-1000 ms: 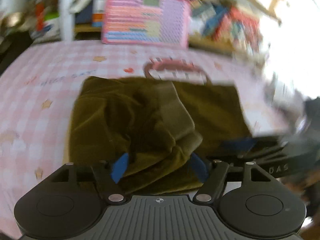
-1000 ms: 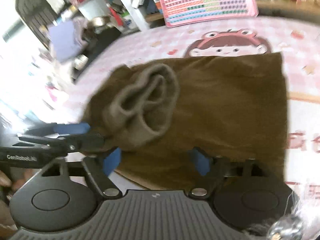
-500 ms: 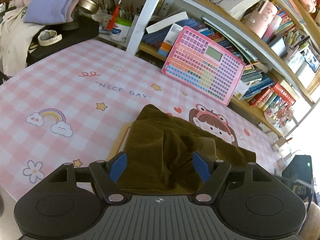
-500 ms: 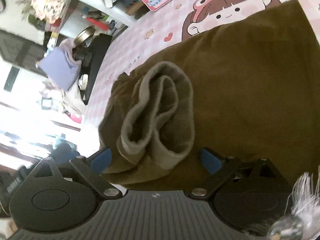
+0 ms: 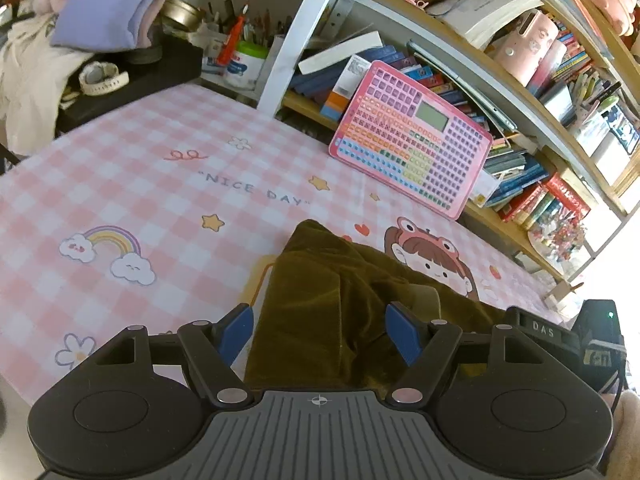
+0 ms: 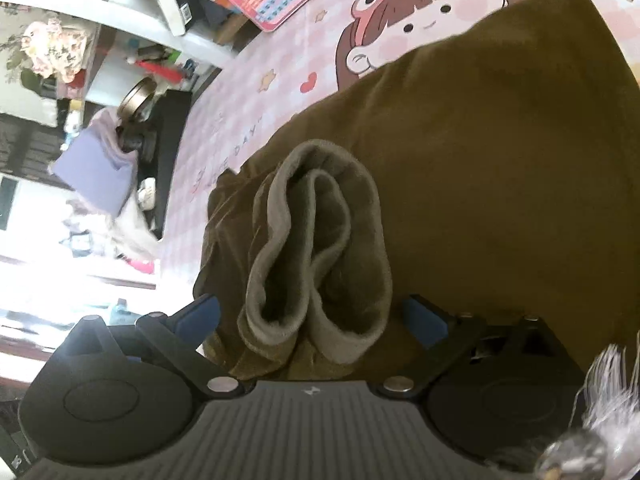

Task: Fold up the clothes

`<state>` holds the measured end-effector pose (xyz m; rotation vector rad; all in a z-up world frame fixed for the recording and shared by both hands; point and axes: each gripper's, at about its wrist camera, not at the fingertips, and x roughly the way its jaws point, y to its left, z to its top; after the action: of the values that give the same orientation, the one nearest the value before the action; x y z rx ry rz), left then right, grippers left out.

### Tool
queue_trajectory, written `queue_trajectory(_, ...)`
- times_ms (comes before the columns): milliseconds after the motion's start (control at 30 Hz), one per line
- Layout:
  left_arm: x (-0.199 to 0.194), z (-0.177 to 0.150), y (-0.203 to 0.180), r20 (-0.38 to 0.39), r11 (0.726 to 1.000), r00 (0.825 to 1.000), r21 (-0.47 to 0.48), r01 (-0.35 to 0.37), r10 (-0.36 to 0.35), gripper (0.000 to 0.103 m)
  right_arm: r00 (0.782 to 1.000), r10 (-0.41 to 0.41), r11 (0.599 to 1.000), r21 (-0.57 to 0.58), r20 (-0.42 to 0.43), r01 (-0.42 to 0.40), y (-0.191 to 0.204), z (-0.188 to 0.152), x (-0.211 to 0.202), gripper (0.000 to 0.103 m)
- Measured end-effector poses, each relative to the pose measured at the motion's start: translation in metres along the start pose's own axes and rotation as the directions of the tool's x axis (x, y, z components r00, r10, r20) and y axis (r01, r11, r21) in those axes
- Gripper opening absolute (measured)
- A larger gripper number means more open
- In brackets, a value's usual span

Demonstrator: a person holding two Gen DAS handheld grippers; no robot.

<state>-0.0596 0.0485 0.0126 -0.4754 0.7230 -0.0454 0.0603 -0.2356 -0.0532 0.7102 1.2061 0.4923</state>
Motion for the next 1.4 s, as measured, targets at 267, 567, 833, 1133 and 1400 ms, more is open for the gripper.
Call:
queue_trajectory(267, 0.006, 0.017, 0.025, -0.008, 0.996, 0.996, 0.006, 0.087, -0.087, 0.075, 1.0, 0.024, 0.999, -0.029, 0.02, -0.023, 0.033, -0.006, -0.001, 0.018)
queue_trajectory(567, 0.006, 0.028, 0.052, 0.004, 0.995, 0.995, -0.016, 0.102, -0.102, 0.075, 0.99, 0.062, 0.983, 0.163, 0.125, -0.082, -0.009, -0.014, 0.011, 0.016)
queue_trajectory(833, 0.011, 0.028, 0.06, -0.022, 0.992, 0.992, -0.014, 0.123, -0.123, 0.075, 0.988, 0.058, 0.972, 0.218, 0.146, -0.089, -0.033, -0.019, 0.02, 0.026)
queue_trajectory(1133, 0.02, 0.026, 0.052, -0.036, 0.987, 0.986, 0.007, 0.162, -0.162, 0.075, 0.977, -0.117, 0.993, -0.013, 0.179, 0.121, 0.008, -0.027, -0.007, 0.041)
queue_trajectory(1400, 0.026, 0.028, 0.047, -0.039, 0.983, 0.982, 0.012, 0.184, -0.184, 0.075, 0.959, -0.21, 0.941, -0.226, 0.188, 0.251, 0.031, -0.037, -0.004, 0.03)
